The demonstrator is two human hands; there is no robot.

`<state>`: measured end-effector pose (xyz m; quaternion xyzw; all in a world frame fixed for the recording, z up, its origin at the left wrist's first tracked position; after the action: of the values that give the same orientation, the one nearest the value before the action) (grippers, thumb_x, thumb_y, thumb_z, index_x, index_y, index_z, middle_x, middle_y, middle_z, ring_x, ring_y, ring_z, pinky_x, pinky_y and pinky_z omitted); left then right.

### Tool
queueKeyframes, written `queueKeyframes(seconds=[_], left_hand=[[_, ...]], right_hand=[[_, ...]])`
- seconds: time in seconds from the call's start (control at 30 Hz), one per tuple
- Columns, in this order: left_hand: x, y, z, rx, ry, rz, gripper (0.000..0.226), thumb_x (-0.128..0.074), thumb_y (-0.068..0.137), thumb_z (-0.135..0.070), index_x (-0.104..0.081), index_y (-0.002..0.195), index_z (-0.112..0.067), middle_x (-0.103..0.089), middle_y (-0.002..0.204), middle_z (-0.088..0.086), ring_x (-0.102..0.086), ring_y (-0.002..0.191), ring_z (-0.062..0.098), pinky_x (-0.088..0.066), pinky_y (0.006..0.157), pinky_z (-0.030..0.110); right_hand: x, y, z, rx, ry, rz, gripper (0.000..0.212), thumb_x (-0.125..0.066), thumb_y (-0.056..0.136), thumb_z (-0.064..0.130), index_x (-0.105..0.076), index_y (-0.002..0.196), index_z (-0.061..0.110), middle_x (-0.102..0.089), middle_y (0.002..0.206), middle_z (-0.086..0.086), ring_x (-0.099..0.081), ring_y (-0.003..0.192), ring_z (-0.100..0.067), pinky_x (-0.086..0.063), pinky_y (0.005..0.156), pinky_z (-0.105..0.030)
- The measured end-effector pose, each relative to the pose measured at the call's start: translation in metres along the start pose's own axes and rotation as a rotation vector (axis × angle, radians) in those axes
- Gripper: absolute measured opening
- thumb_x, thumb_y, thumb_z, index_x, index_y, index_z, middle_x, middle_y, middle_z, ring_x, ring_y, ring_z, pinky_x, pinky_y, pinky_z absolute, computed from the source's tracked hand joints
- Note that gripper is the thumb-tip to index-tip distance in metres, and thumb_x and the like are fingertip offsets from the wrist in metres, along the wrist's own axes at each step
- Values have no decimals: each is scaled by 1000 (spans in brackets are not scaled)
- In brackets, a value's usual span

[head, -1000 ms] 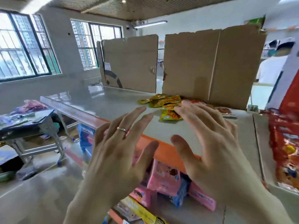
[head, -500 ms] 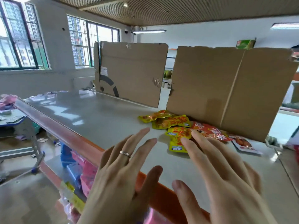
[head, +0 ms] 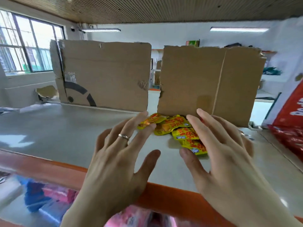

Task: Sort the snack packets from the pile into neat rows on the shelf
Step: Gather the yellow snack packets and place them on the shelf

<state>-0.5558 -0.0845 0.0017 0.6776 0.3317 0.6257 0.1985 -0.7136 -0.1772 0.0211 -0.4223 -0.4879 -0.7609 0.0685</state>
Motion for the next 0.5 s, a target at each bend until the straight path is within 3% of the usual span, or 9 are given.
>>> queueKeyframes(seconds=[0.17, 0.27, 0.5], left_hand=[[9, 14, 45, -56, 24, 12, 51, -35, 95, -56, -44, 141, -36, -28, 158, -13, -29, 142, 13, -20, 109, 35], [18, 32, 58, -142, 72, -3, 53, -34, 94, -57, -47, 140, -32, -34, 156, -9, -36, 138, 17, -29, 106, 43], [18, 90, 61, -393, 141, -80, 48, -40, 93, -49, -60, 126, -21, -50, 145, -2, -50, 124, 21, -39, 88, 42]], right_hand=[[-23, 20, 37, -18, -43, -14, 57, -43, 90, 53, -43, 142, 30, -38, 153, 5, -32, 140, -21, -33, 103, -55], [-34, 34, 52, -9, -123, -24, 53, -47, 88, 49, -49, 136, 27, -43, 150, 2, -36, 138, -24, -36, 99, -54], [-47, 92, 68, -51, -249, 89, 47, -51, 93, 42, -45, 136, 24, -39, 148, 5, -31, 137, -21, -34, 102, -47]])
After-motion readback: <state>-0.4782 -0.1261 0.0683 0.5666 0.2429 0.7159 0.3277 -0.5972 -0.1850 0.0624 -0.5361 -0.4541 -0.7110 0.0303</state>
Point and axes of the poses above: each hand's wrist, its own y-axis towards the middle knuckle, its own x-axis out of the back of the hand, z = x × y, the point moved 6 cm from there along y, towards the middle knuckle
